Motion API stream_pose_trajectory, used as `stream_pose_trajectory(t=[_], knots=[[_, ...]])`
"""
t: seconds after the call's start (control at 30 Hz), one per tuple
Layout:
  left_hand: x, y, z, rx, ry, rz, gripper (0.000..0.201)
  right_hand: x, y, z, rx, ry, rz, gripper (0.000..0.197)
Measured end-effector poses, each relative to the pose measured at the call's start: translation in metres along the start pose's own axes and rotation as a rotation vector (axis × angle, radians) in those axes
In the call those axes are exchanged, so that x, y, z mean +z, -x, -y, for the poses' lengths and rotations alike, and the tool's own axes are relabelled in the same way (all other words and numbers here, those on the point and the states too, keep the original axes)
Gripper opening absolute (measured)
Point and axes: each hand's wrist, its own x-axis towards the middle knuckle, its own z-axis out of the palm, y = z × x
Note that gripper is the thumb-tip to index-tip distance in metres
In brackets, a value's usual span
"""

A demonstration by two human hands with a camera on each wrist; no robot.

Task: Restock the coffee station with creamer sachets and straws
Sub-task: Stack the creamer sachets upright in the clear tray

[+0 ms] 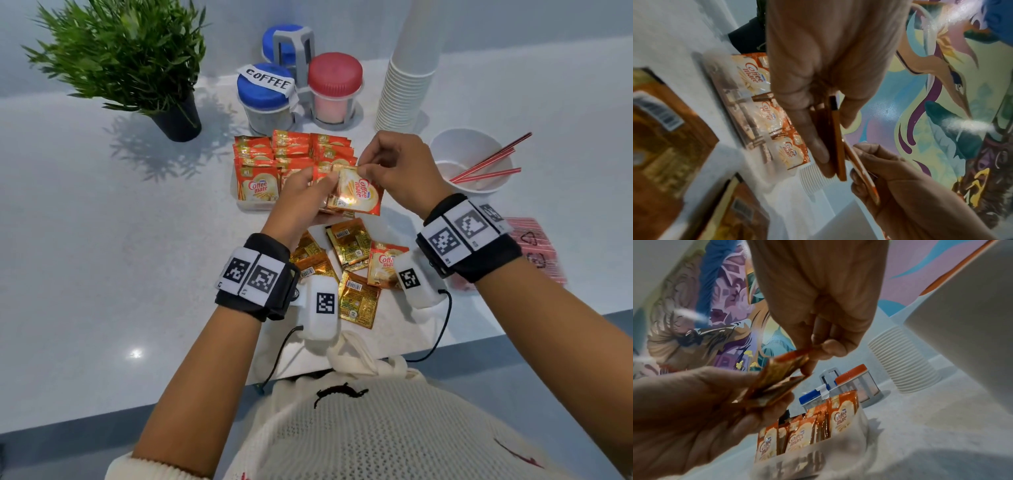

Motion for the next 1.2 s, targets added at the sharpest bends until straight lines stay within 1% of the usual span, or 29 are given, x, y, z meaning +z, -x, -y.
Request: stream_pose_trajectory(t=[0.03, 0.1, 0.17, 0.2, 0.27, 0.33, 0.4, 0.43, 0.5, 0.53, 0.6, 0.73, 0.8, 0.87, 0.93, 1.0, 1.07, 1.13, 1.2], knots=[[0.002, 0.002, -0.002, 0.005, 0.008, 0.02, 0.022, 0.002, -0.001, 0.001, -0.001, -0.006, -0.012, 0.005], [0.003, 0.0, -0.003, 0.026, 0.011, 0.009, 0.027, 0.004, -0.003, 0.002, 0.015, -0.05, -0.042, 0.008], [0.002, -0.002, -0.005, 0.058, 0.025, -0.064, 0.029, 0.003, -0.003, 0.002, 0.089, -0.206, -0.079, 0.015], [0.001, -0.004, -0.005, 0.076, 0.045, -0.105, 0.029, 0.002, -0.004, 0.002, 0.147, -0.303, -0.072, 0.015], [-0.001, -0.006, -0.007, 0.107, 0.072, -0.153, 0.03, 0.002, -0.003, 0.001, 0.254, -0.446, 0.02, 0.011], [-0.003, -0.009, -0.007, 0.11, 0.06, -0.157, 0.032, 0.002, -0.002, -0.001, 0.297, -0.488, 0.081, 0.012], [-0.003, -0.01, -0.007, 0.076, 0.034, -0.126, 0.034, 0.0, -0.006, -0.002, 0.277, -0.435, 0.046, 0.015], [-0.003, -0.01, -0.007, 0.056, 0.022, -0.099, 0.035, -0.001, -0.008, -0.002, 0.232, -0.362, 0.021, 0.016], [-0.003, -0.011, -0.008, 0.022, -0.012, -0.048, 0.036, -0.003, -0.012, 0.0, 0.104, -0.15, 0.007, 0.01], [-0.003, -0.011, -0.008, 0.008, -0.035, -0.027, 0.037, -0.003, -0.014, 0.002, 0.043, -0.058, 0.016, 0.007], [-0.003, -0.011, -0.009, -0.009, -0.084, 0.016, 0.036, -0.003, -0.018, 0.005, -0.035, 0.059, 0.048, 0.008], [-0.001, -0.009, -0.009, -0.009, -0.198, 0.081, 0.026, 0.004, -0.02, 0.012, -0.129, 0.152, 0.112, 0.012], [0.0, -0.008, -0.007, 0.006, -0.217, 0.054, 0.023, 0.009, -0.02, 0.013, -0.14, 0.118, 0.104, 0.011], [0.0, -0.009, -0.006, 0.033, -0.229, -0.008, 0.024, 0.01, -0.02, 0.011, -0.122, 0.054, 0.079, 0.014], [-0.002, -0.01, -0.006, 0.046, -0.228, -0.068, 0.026, 0.007, -0.022, 0.007, -0.077, 0.029, 0.101, 0.016], [-0.004, -0.011, -0.005, 0.041, -0.223, -0.094, 0.031, 0.003, -0.024, 0.003, -0.042, 0.072, 0.146, 0.013], [-0.004, -0.013, -0.005, 0.024, -0.219, -0.072, 0.032, 0.0, -0.027, 0.0, -0.036, 0.119, 0.157, 0.009], [-0.003, -0.013, -0.006, 0.014, -0.233, -0.021, 0.031, 0.0, -0.03, 0.0, -0.046, 0.155, 0.14, 0.007], [-0.002, -0.014, -0.007, 0.029, -0.256, -0.007, 0.032, 0.003, -0.03, 0.001, -0.055, 0.16, 0.106, 0.006]])
